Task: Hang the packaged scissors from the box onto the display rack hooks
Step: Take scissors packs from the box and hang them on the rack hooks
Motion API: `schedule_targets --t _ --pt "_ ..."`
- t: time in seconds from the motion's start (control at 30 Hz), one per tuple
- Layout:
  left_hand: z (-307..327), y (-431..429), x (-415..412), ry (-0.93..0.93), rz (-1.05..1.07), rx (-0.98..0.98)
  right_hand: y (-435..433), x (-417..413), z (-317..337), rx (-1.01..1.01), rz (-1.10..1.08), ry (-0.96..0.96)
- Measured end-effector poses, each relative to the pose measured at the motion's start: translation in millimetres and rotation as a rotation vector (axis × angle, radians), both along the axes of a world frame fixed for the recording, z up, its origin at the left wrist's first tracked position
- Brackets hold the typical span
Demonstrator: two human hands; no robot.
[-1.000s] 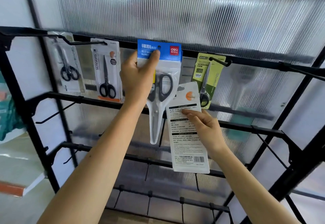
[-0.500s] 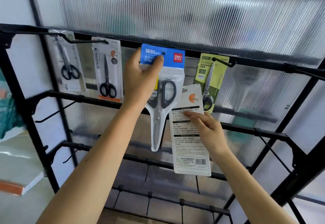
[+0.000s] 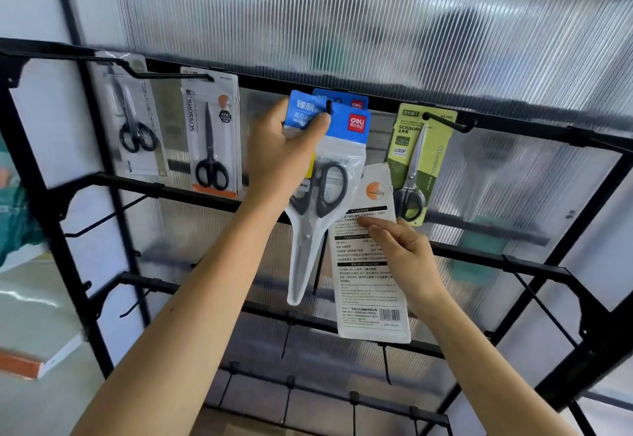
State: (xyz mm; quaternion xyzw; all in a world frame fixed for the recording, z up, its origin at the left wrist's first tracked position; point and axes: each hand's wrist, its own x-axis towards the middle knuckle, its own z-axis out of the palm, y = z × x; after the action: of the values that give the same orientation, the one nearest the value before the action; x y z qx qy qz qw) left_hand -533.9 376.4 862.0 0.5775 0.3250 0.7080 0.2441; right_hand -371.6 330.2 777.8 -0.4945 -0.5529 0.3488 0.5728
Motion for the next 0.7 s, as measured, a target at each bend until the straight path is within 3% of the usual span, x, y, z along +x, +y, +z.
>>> schedule_targets --t 0.43,0.53,0.7 --pt "1 94 26 0.073 0.032 -0.122 28 5 3 -0.014 -0.095 -0.098" --pt "2 112 28 0.122 0.076 -0.132 30 11 0 -0.028 -0.141 -0.129" --pt "-12 117 30 0.034 0.233 -0.063 27 19 -1 -0.016 -0.194 -0.111"
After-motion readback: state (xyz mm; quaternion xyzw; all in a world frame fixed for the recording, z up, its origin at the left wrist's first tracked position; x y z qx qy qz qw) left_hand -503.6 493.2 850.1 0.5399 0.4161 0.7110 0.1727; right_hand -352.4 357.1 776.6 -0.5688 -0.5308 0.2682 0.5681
